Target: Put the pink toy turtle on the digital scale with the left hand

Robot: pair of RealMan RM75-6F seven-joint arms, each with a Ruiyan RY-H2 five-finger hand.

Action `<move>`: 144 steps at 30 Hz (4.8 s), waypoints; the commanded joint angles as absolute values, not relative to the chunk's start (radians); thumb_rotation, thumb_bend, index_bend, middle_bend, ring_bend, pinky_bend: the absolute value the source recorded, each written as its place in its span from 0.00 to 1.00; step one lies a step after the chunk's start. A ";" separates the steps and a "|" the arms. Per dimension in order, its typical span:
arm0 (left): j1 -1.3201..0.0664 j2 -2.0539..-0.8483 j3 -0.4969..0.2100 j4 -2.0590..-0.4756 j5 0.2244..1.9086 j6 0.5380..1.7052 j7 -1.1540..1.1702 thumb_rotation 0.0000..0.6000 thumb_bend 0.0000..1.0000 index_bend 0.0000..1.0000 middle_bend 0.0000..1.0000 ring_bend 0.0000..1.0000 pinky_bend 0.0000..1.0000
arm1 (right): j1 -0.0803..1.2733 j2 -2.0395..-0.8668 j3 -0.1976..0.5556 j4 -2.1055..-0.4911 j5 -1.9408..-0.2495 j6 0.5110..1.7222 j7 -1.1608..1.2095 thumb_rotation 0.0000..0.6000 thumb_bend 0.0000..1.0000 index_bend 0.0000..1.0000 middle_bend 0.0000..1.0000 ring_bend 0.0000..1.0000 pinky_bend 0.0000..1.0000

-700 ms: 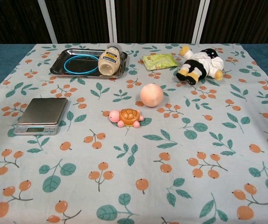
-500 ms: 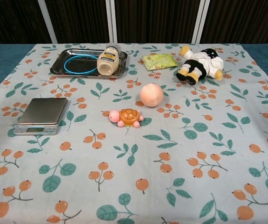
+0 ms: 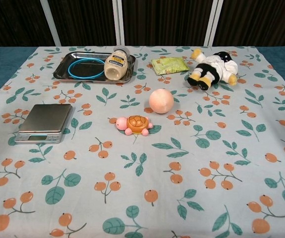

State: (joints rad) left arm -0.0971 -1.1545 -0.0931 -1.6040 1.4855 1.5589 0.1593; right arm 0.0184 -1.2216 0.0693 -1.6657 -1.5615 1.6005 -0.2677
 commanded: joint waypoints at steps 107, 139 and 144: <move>-0.410 -1.270 0.063 -1.585 1.352 0.922 0.339 1.00 0.58 0.12 0.66 0.63 0.58 | 0.001 -1.208 0.095 -1.675 -1.520 1.619 -0.232 1.00 0.50 0.01 0.00 0.01 0.00; -0.423 -1.279 0.074 -1.572 1.328 0.917 0.343 1.00 0.58 0.12 0.66 0.63 0.58 | 0.003 -1.211 0.094 -1.677 -1.519 1.615 -0.237 1.00 0.50 0.01 0.00 0.01 0.00; -0.426 -1.283 0.075 -1.567 1.323 0.913 0.349 1.00 0.58 0.12 0.66 0.63 0.58 | 0.004 -1.212 0.095 -1.676 -1.519 1.614 -0.238 1.00 0.50 0.01 0.00 0.01 0.00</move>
State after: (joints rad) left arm -0.4263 -1.2830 0.0746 -1.5673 1.3233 0.9136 0.3490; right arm 0.0035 -1.2120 0.0946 -1.6761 -1.5194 1.6142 -0.2384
